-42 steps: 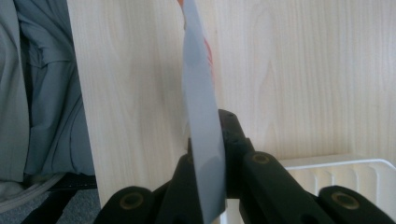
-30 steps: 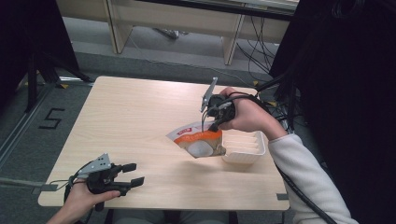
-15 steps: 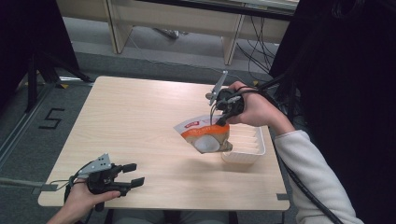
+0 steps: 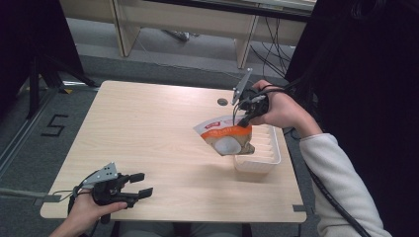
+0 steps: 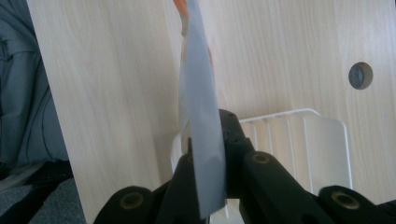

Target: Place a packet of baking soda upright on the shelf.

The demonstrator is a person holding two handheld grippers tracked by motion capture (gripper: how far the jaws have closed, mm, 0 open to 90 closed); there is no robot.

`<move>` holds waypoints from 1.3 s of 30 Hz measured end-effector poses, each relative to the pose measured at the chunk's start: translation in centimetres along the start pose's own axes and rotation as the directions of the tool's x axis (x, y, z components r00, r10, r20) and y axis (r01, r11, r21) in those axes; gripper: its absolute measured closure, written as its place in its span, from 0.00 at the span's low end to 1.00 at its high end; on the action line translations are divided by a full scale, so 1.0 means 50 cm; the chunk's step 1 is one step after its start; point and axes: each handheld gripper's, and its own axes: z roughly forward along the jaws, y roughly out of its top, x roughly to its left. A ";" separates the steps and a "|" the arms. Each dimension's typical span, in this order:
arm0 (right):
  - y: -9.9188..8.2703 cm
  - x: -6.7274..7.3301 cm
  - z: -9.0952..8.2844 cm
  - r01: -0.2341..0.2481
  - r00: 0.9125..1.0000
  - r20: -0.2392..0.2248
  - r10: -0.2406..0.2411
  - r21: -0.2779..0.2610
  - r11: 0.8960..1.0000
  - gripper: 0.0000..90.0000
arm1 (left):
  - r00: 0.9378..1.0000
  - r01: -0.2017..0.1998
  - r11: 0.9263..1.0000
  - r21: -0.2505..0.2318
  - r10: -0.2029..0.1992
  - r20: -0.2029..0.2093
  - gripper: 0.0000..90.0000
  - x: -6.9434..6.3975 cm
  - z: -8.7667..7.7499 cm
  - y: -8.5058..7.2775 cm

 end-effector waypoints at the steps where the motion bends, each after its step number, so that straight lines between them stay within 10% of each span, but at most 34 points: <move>1: -0.003 -0.002 -0.002 -0.001 1.000 0.002 0.001 0.004 1.000 1.00 | 1.000 0.002 1.000 0.001 -0.002 0.001 0.34 0.000 0.000 0.000; 39: -0.085 -0.045 -0.013 -0.072 0.997 0.028 0.070 0.076 0.995 1.00 | 1.000 0.006 1.000 -0.011 -0.006 -0.003 0.33 0.001 0.000 0.000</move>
